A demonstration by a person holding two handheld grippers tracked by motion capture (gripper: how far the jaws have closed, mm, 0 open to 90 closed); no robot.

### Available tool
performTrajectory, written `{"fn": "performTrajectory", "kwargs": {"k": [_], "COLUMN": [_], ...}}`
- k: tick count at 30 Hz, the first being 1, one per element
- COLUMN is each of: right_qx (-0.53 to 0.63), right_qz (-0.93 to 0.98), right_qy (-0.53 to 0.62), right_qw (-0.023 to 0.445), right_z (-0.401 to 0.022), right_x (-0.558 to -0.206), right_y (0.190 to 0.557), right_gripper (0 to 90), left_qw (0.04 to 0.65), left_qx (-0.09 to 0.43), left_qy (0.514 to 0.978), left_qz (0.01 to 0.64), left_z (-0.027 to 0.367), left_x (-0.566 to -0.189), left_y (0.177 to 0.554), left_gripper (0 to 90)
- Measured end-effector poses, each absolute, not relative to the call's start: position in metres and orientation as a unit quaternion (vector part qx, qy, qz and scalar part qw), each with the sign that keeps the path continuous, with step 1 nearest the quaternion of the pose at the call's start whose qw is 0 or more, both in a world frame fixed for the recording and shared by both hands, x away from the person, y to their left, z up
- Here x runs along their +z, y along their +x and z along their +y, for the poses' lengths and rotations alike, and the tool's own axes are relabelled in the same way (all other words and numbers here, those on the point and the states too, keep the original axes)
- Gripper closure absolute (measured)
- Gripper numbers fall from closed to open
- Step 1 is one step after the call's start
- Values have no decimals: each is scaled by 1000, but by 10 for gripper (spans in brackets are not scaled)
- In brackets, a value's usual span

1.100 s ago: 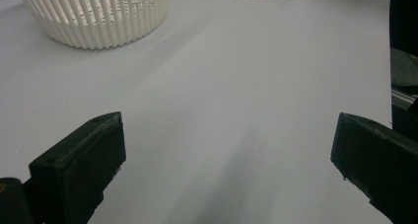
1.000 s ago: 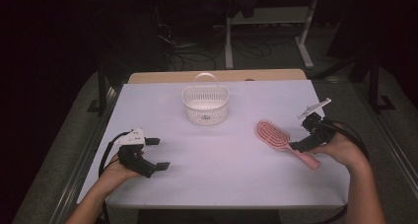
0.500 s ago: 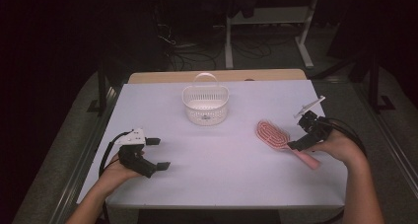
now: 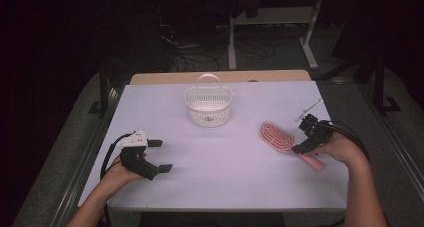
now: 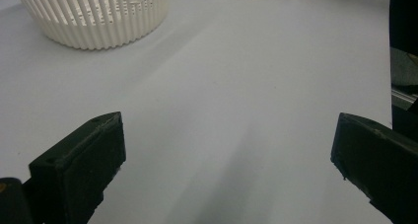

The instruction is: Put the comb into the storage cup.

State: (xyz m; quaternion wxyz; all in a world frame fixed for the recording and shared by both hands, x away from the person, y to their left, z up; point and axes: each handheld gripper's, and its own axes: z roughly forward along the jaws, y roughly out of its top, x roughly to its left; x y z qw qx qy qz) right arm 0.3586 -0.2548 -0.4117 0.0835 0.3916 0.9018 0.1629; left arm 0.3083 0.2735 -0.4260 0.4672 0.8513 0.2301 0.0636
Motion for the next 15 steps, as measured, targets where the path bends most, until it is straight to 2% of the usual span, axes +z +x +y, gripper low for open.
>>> {"fn": "performTrajectory", "kwargs": {"k": [15], "right_qx": [160], "right_qz": [905], "right_qy": [389], "right_qw": [62], "right_z": [-256], "right_x": [-418], "right_y": [358], "right_gripper": [384], "left_qw": [467], "left_qx": [63], "left_qy": [851], "left_qz": [230], "left_z": [273], "left_x": [-426], "left_y": [308], "left_gripper": [1]}}
